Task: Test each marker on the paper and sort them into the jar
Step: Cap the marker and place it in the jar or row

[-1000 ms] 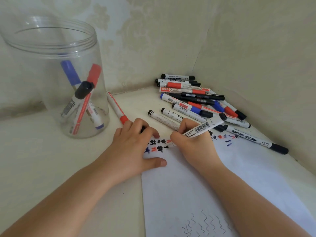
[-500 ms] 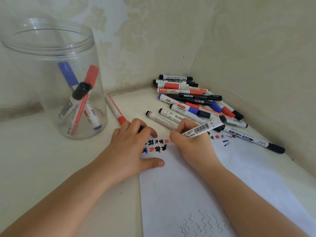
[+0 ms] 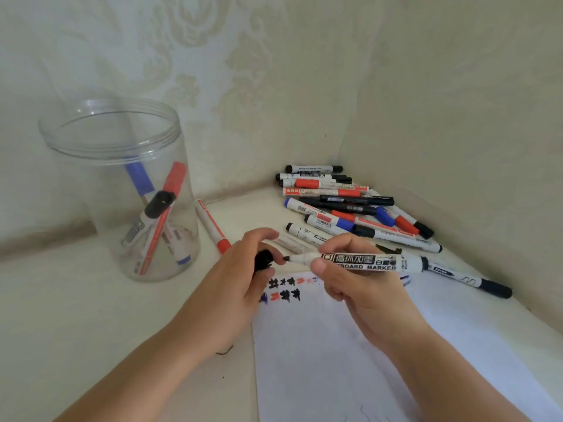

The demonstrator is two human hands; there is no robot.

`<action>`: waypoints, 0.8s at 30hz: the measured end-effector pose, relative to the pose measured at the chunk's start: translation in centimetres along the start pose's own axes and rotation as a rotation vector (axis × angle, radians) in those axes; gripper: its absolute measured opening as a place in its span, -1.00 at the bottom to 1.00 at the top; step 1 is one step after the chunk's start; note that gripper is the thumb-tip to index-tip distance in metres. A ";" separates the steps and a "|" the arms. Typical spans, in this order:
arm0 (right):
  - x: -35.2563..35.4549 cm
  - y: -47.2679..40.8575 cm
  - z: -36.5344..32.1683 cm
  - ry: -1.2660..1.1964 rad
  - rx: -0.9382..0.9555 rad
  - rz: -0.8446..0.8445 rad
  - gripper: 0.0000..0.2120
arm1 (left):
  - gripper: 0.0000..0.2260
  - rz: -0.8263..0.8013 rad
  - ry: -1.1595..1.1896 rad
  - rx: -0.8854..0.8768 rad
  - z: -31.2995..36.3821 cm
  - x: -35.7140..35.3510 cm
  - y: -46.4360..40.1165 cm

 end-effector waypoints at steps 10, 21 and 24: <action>-0.2 0.4 0.4 -0.083 -0.069 0.089 -0.78 | -0.53 0.018 -0.007 -0.093 0.5 0.3 0.2; -0.9 0.6 -0.1 0.034 -0.006 0.076 -0.70 | -0.62 -0.026 -0.157 -0.204 1.0 0.5 0.4; -1.3 0.6 -0.4 0.038 0.024 0.119 -0.68 | -0.52 0.007 -0.301 -0.275 1.9 0.3 0.8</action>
Point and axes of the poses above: each hand's wrist, its own y-axis away from the middle knuckle, its own x-axis out of the back of the hand, z = x × y, the point moved 6 cm from there along -y, towards the middle knuckle, and after that the axes turned 13 degrees about -y, right-handed, at the moved point
